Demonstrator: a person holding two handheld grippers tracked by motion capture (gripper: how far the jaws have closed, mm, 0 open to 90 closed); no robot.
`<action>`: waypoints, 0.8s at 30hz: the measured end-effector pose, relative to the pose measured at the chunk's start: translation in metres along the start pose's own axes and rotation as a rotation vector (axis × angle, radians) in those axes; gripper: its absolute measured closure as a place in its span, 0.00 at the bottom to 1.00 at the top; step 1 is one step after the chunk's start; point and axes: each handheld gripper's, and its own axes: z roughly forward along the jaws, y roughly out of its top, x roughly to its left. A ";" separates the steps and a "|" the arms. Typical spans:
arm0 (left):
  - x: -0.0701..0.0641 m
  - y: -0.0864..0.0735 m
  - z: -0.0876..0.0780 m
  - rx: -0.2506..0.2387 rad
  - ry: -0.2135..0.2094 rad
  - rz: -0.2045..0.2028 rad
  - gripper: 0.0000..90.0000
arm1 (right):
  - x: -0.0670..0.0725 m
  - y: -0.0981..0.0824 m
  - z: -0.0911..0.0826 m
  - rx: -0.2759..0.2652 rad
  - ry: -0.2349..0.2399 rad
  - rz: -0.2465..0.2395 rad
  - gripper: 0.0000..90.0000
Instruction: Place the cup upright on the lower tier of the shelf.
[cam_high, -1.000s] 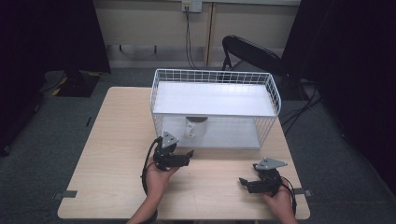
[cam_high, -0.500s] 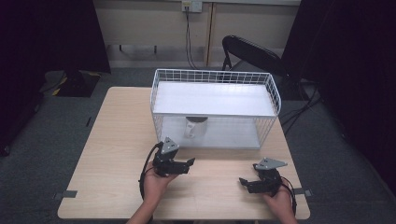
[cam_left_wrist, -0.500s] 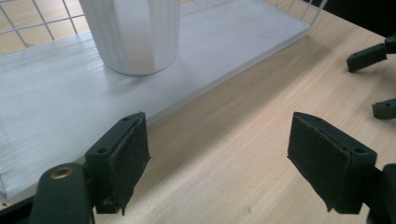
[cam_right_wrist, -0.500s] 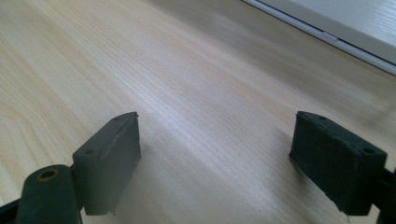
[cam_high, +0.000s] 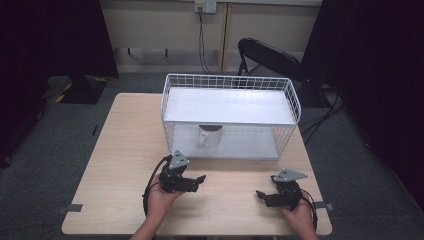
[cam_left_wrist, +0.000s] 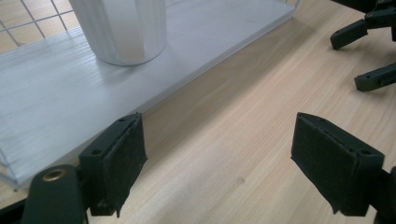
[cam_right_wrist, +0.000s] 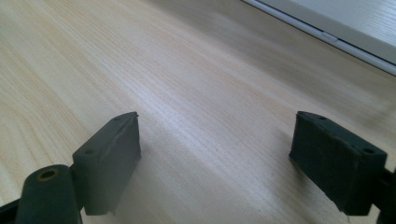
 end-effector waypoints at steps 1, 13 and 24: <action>0.001 -0.001 -0.001 0.002 -0.005 0.001 0.19 | 0.000 0.000 0.000 0.000 0.000 0.001 0.17; 0.013 -0.011 -0.015 0.022 -0.011 0.016 0.18 | 0.000 0.000 0.000 0.000 0.000 0.000 0.17; 0.020 -0.018 -0.027 0.022 -0.042 0.024 0.18 | 0.000 0.000 0.000 0.000 0.000 0.000 0.17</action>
